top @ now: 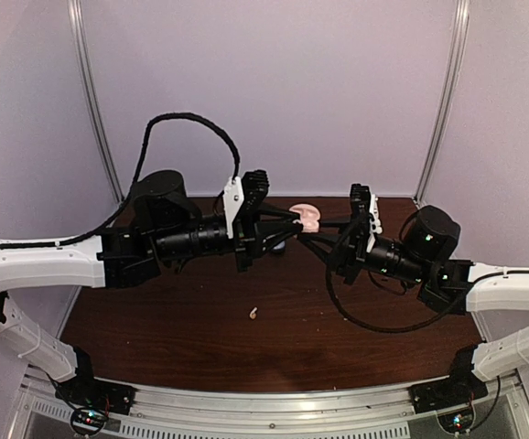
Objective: Insert the wireless bluetooth earbuds into the charging case
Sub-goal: Place the left earbud in the left side groove of the charging case, then adjust the left earbud in the left side groove of the charging case.
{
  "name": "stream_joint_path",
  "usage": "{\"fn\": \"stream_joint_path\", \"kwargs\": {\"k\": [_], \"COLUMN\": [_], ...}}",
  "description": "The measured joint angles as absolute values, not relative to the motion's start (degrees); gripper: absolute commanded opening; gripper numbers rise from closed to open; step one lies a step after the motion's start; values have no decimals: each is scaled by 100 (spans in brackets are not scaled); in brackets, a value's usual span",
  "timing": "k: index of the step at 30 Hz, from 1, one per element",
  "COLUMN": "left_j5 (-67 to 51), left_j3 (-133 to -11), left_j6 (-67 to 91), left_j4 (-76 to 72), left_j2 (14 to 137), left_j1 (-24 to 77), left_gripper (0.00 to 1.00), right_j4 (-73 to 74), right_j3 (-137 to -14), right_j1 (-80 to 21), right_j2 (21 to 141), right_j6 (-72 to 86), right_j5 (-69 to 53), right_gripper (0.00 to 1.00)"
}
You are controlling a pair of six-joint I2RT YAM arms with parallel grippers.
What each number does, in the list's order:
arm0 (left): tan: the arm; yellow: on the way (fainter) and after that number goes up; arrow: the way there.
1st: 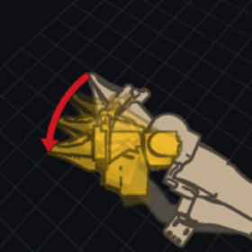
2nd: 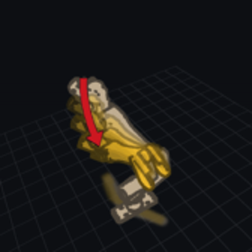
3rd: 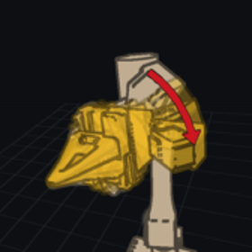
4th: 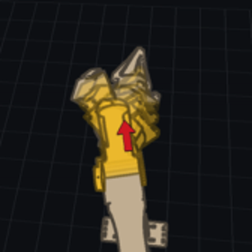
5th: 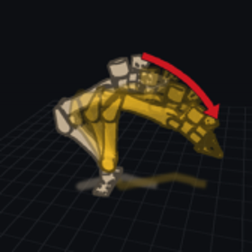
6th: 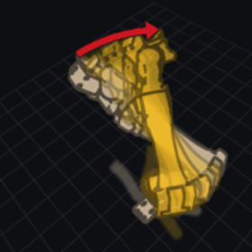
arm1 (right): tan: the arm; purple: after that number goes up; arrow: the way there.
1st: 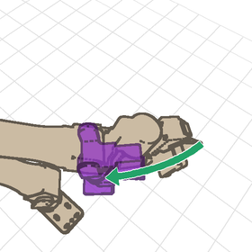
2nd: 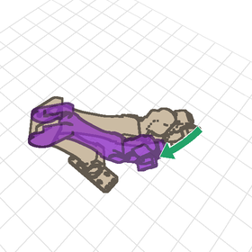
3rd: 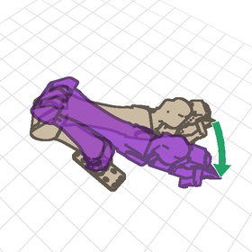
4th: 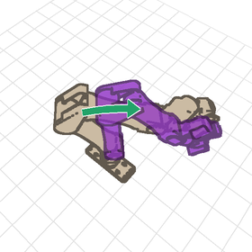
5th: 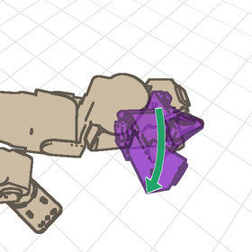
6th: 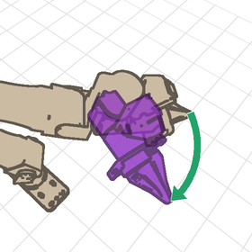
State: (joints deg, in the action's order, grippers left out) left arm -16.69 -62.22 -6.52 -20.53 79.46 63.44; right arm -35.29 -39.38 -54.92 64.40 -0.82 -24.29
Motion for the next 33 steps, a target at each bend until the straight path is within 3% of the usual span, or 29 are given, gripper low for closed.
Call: {"fn": "stream_joint_path", "kwargs": {"k": [33], "left_j5": [-993], "left_j3": [-6012], "left_j6": [-521], "left_j4": [-1669], "left_j2": [7697], "left_j1": [6401], "left_gripper": [66], "right_j4": [-3291], "right_j3": [-4036], "right_j1": [-5489], "right_j2": [6423], "right_j6": [-67], "right_j5": [-1835], "right_gripper": [0]}}
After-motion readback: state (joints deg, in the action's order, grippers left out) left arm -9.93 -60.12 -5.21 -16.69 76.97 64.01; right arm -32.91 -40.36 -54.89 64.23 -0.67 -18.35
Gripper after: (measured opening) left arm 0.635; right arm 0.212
